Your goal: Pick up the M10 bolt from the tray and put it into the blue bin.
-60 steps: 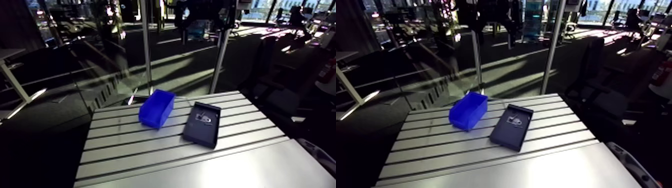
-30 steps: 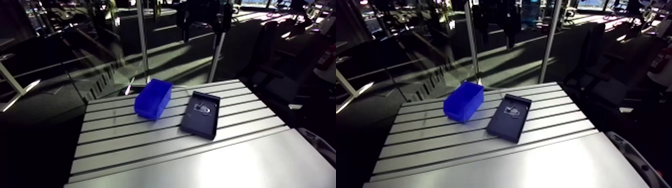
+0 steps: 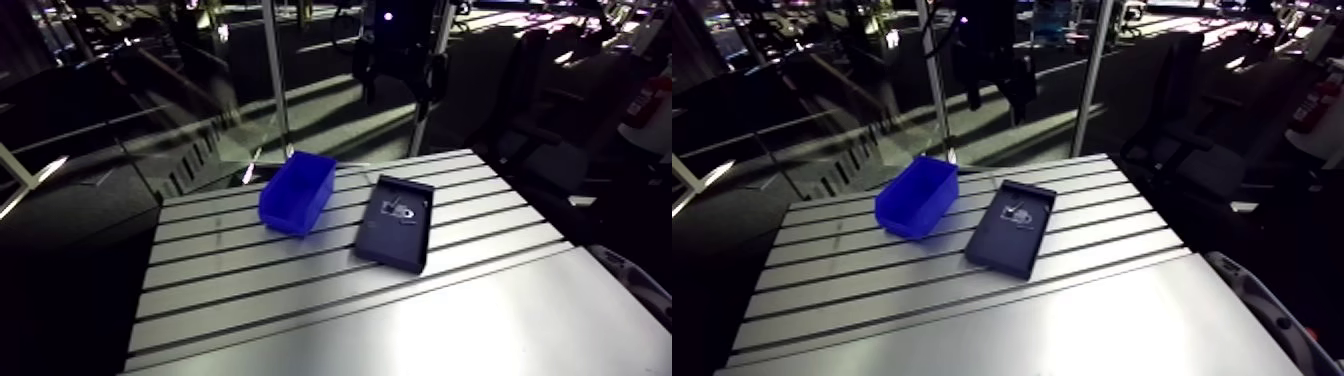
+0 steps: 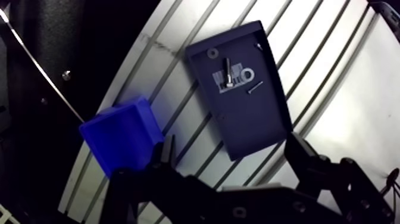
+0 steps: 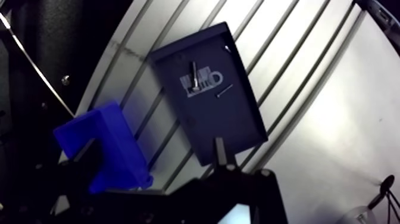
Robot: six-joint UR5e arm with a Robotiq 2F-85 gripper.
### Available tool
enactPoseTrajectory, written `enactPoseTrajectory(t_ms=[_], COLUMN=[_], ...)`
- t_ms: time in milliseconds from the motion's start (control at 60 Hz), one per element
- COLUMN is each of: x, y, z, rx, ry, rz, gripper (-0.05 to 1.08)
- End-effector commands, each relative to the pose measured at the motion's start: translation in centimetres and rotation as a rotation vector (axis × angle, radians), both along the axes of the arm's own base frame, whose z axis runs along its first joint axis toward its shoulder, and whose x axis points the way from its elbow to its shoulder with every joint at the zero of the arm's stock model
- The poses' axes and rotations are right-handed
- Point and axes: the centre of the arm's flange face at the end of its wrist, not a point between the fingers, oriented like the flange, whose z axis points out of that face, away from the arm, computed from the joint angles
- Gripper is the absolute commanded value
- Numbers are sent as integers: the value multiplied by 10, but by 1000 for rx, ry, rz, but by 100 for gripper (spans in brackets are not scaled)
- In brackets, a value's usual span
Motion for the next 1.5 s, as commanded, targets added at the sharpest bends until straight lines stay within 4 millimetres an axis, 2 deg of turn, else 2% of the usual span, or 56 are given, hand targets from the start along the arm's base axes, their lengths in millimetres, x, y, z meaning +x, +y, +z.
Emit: enactPoseTrajectory(t_ms=[17,167,233,417,483,683,817,1083,1333,1467,1500], x=[4,8,13,18,21,21,20,12,6,4,3], y=[7,9,19,23,32,37,41,45,46,45,45], z=[-22,-36,-44,-54,-60,-67,-84,-107,-131,-138,-143], rx=[-9,-15,-29,-30,-26,-23,-26,-24,-32,-48,-55], ry=[-27,-52,-66,-86,-73,-39,-41,-31,-50,-52,-58], rz=[-16,-23,-46,-55,-68,-77,-82,-84,-90,-97,-97], gripper=[1,1,1,1,1,1,1,23,37,38,41])
